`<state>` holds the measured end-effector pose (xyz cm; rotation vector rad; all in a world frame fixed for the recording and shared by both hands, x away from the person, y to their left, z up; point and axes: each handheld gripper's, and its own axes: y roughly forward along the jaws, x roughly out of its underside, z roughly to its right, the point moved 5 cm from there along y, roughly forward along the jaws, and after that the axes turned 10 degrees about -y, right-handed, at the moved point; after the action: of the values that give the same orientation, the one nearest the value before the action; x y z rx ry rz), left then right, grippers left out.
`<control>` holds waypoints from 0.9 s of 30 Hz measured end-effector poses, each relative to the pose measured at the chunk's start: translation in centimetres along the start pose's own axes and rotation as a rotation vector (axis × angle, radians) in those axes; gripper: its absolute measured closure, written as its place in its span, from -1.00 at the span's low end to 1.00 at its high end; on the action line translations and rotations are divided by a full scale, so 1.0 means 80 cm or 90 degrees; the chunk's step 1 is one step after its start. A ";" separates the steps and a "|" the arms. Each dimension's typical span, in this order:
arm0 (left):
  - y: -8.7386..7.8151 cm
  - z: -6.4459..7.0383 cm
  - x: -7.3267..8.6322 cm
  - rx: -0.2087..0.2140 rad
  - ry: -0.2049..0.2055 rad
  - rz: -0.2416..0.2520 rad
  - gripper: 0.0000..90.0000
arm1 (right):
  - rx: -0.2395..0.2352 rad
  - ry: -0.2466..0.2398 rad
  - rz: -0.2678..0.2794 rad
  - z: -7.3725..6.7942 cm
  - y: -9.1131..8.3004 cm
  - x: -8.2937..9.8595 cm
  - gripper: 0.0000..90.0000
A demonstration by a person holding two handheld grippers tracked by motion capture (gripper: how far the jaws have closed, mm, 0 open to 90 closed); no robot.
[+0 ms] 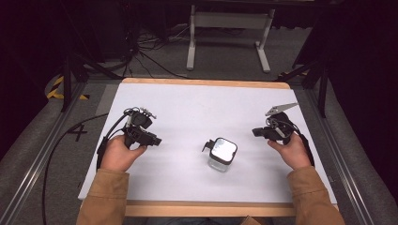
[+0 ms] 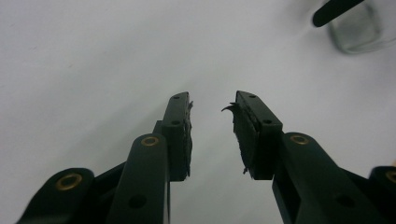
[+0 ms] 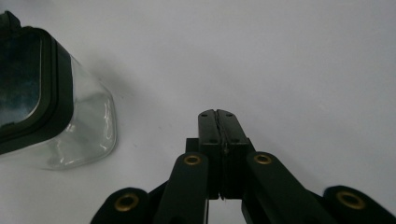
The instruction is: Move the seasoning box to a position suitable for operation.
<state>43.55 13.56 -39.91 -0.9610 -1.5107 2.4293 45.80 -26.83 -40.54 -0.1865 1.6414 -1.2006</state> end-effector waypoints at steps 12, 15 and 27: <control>0.016 0.069 -0.018 0.030 0.114 0.001 0.83 | -0.012 -0.007 0.020 -0.007 -0.006 0.002 0.99; 0.014 0.075 -0.022 0.044 0.115 0.011 0.89 | -0.008 -0.004 0.024 -0.008 -0.010 0.005 0.99; 0.019 0.089 -0.027 0.061 0.122 0.000 0.74 | -0.081 -0.050 0.027 -0.050 0.020 -0.003 0.99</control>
<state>41.51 6.44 -38.12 -1.1365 -1.3182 2.3090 43.36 -23.49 -41.83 -0.2732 1.6461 -1.0451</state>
